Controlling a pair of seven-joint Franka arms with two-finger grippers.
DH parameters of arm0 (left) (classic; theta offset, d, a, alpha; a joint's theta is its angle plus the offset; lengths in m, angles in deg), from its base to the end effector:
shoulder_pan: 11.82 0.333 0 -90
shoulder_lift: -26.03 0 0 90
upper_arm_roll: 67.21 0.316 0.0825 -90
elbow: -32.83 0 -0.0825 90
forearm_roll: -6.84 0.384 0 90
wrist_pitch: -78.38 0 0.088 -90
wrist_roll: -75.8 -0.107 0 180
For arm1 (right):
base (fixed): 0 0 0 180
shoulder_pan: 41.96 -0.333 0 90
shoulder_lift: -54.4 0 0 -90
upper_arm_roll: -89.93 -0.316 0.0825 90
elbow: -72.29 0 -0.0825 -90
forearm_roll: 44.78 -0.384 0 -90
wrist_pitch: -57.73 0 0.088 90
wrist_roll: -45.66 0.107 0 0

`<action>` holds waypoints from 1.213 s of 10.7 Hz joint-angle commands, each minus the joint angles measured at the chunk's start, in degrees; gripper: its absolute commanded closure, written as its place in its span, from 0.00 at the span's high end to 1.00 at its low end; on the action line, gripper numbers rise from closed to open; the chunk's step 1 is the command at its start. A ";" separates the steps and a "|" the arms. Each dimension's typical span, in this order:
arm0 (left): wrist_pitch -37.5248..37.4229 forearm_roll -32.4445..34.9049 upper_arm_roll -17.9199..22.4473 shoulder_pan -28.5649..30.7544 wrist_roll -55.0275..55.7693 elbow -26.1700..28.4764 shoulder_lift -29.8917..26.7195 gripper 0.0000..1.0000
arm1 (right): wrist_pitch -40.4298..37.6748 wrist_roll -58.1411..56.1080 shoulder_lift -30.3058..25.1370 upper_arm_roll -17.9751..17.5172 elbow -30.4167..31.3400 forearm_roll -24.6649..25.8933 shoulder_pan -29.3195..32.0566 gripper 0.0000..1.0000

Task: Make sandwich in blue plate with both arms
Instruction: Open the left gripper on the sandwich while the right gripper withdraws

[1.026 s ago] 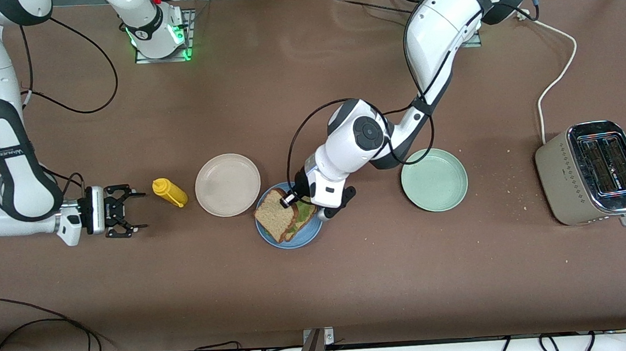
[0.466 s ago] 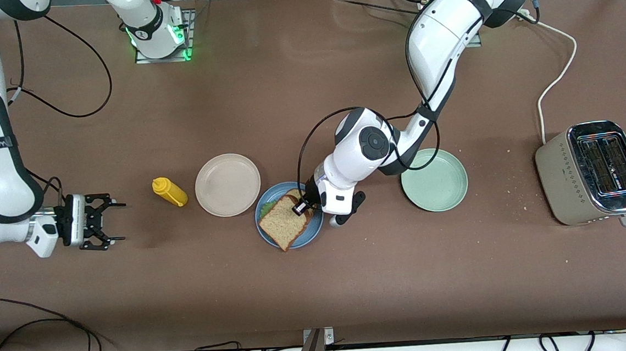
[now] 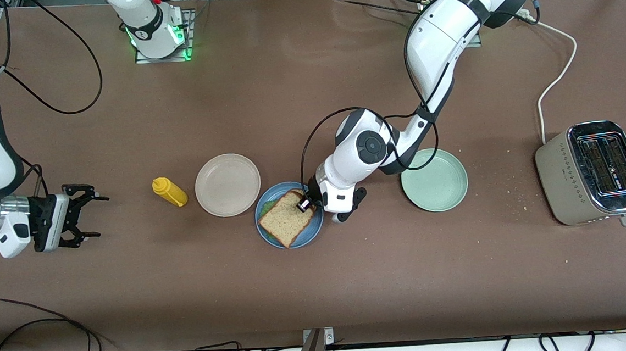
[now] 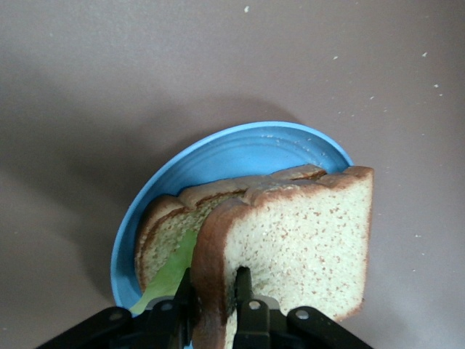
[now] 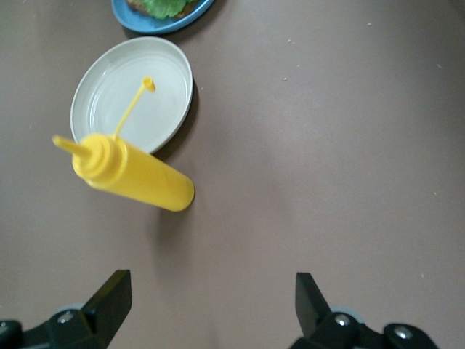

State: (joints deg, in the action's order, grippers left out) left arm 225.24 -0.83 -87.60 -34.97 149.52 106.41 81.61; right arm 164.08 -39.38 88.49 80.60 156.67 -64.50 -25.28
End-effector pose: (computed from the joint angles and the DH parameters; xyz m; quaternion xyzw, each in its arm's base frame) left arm 0.6181 -0.4727 0.2179 0.8876 0.3891 -0.0597 0.2392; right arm 0.6840 -0.0801 0.3255 -0.8023 -0.5517 -0.0775 0.2143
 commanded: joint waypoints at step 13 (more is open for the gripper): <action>-18.35 -0.59 1.14 1.00 0.73 -0.02 -4.51 1.00 | -4.50 78.01 -28.19 11.39 7.03 15.33 -21.04 1.00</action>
State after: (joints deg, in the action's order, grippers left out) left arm 211.15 -0.83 -87.31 -34.85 149.80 105.88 80.17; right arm 158.66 36.51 64.10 82.95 162.00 -49.86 -41.03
